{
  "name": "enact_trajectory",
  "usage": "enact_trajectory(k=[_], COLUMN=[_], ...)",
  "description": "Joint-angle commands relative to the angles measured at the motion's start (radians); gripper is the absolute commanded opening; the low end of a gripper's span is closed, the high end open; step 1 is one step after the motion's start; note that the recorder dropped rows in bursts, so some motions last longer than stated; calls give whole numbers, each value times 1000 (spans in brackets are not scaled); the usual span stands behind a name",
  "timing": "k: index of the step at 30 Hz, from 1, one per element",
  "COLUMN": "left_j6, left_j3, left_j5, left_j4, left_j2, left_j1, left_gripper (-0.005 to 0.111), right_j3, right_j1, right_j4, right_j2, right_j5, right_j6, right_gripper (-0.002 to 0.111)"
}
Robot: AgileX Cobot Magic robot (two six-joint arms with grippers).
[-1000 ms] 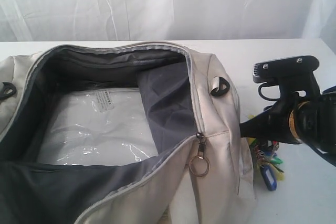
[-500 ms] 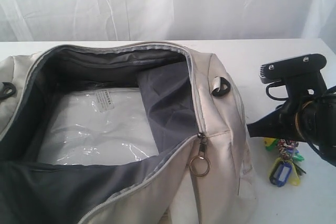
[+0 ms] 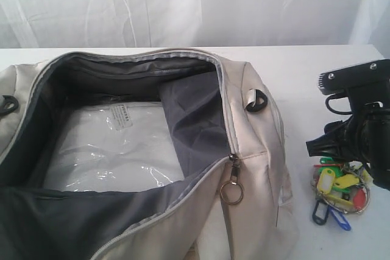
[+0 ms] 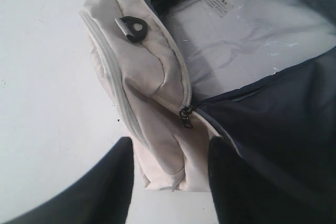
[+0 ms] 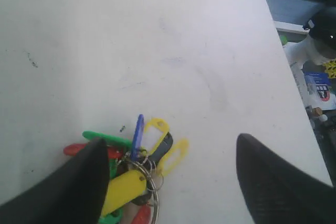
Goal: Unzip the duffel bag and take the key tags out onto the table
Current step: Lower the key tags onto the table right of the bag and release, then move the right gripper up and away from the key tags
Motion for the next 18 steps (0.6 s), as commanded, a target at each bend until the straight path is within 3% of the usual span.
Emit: enact_trajectory(k=[1,10,18], left_j6=[-5,26,122], left_j3=[-2,-2,-2], left_j5=[13,-17,-133], left_j4=[-3,-40,-369], left_j2=[-8,-8,-8], left_j1=[-2,-2,-2], left_gripper=[49,49,49], right_j3=[1,3,24], right_j1=[-5,-5,-5], right_j4=[11,84,191], right_j2=[-9,-375,-729], right_j5=[17,-45,-189], right_j6=[9,-155,-356], right_gripper=[64,62,41])
